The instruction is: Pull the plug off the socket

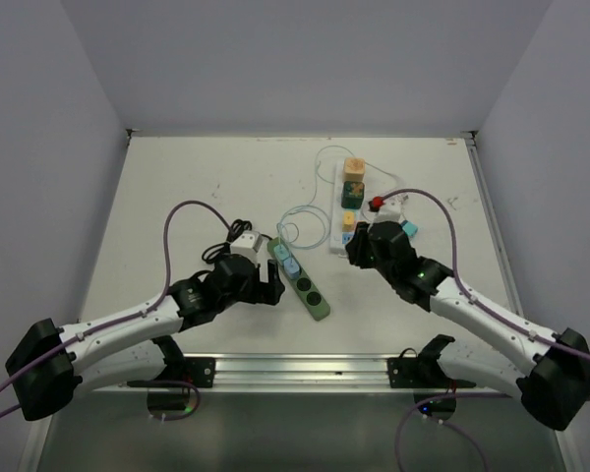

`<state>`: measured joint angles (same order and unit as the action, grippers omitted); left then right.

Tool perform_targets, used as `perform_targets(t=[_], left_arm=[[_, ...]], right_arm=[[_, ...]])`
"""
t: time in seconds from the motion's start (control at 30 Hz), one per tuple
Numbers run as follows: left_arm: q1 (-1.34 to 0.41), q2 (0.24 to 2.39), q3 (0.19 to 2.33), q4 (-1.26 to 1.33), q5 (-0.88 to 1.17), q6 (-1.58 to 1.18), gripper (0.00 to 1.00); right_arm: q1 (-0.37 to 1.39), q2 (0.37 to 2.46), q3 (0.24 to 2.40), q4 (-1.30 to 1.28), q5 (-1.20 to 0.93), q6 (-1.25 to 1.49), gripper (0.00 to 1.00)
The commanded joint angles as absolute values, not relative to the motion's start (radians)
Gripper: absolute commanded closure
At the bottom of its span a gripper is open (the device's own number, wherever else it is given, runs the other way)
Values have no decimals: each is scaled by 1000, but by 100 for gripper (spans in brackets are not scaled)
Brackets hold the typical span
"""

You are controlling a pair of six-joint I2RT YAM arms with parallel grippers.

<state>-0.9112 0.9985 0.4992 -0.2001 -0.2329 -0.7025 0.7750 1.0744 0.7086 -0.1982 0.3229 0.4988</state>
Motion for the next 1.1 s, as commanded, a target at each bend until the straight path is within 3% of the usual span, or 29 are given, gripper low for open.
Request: perform_targets(t=[0.0, 0.1, 0.3, 0.83, 0.93, 1.03, 1.07], left_arm=[[-913, 999, 560, -279, -337, -663, 3], [-913, 1014, 603, -317, -388, -657, 3], [-911, 1035, 656, -367, -462, -624, 2], [-836, 1081, 661, -336, -456, -557, 0], [-836, 1078, 652, -333, -454, -558, 0], [-834, 1080, 647, -331, -453, -558, 0], [-836, 1083, 650, -331, -451, -558, 0]], right_arm=[[609, 993, 640, -221, 292, 563, 97], [383, 991, 595, -183, 158, 587, 96], [138, 1144, 623, -81, -59, 627, 96], [31, 1693, 1012, -18, -72, 614, 88], [25, 1736, 1034, -20, -84, 617, 83], [20, 1749, 1049, -34, -89, 614, 66], [18, 1752, 1055, -43, -87, 612, 55]])
